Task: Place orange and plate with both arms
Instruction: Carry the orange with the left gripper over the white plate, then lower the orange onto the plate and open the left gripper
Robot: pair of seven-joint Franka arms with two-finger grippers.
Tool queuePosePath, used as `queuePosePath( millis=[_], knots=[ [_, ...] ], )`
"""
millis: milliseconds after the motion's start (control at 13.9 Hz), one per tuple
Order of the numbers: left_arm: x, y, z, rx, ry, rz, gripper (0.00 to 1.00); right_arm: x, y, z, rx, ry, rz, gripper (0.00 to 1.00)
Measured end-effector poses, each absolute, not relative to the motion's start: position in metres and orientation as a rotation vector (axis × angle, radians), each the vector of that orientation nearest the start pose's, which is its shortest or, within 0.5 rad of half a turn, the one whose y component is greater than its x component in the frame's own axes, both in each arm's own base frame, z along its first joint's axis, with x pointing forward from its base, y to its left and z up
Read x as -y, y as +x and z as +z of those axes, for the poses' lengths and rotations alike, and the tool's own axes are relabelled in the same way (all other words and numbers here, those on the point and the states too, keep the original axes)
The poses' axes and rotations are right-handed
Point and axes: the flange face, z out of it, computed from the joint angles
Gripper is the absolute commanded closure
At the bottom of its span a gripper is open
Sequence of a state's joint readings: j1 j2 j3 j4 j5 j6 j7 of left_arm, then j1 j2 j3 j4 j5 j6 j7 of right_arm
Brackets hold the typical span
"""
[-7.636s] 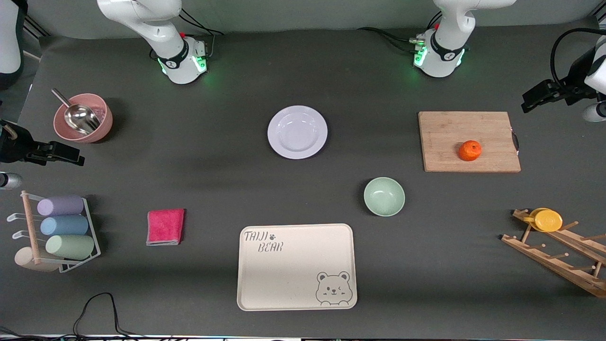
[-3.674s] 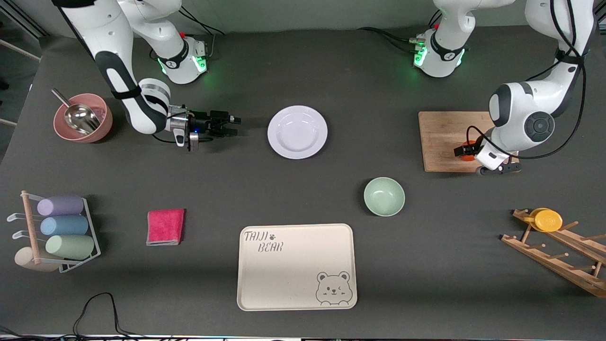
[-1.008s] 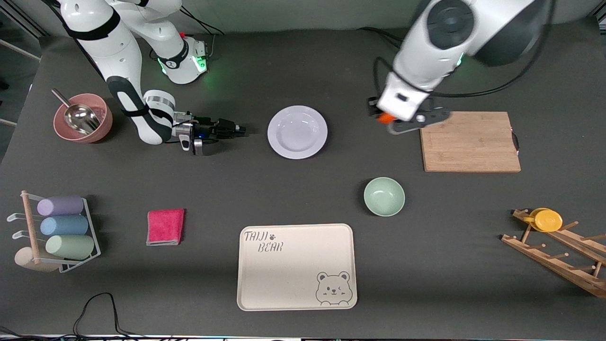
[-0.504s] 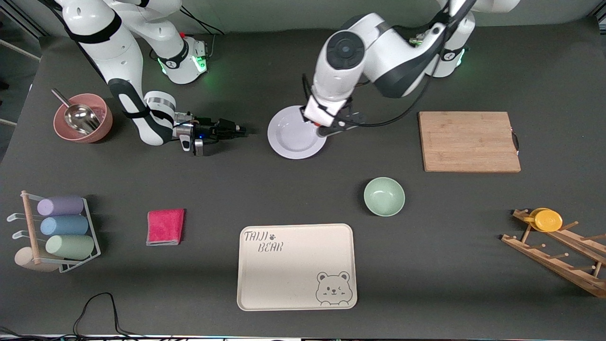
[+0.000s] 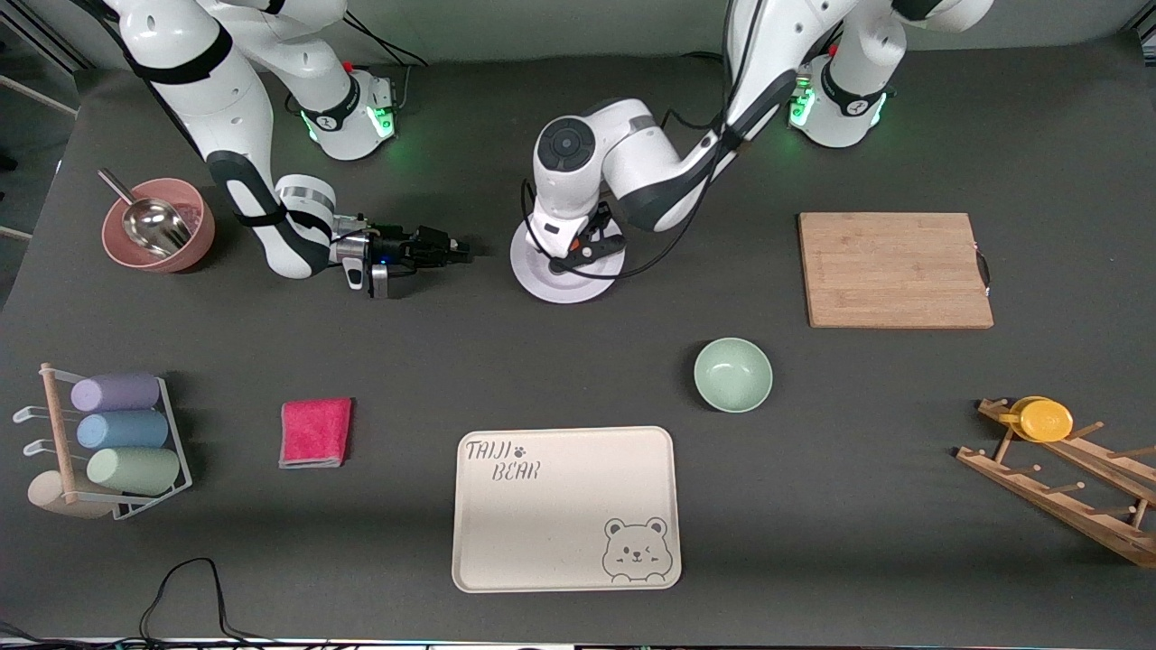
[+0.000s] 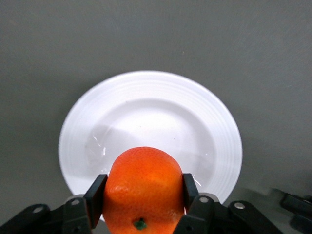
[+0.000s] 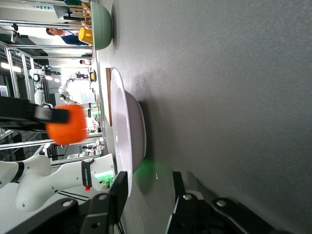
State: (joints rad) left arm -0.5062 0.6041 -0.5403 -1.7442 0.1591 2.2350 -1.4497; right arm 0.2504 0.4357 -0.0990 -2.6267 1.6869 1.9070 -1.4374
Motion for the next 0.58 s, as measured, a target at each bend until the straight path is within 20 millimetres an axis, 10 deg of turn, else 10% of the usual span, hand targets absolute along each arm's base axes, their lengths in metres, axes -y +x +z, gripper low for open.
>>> queuePosePath(
  millis=[576],
  knots=[
    [0.564,0.334,0.228,0.608,-3.108,0.24,1.0,-0.115,0.326,0.089,-0.024,-1.937,0.035,0.56]
  ],
)
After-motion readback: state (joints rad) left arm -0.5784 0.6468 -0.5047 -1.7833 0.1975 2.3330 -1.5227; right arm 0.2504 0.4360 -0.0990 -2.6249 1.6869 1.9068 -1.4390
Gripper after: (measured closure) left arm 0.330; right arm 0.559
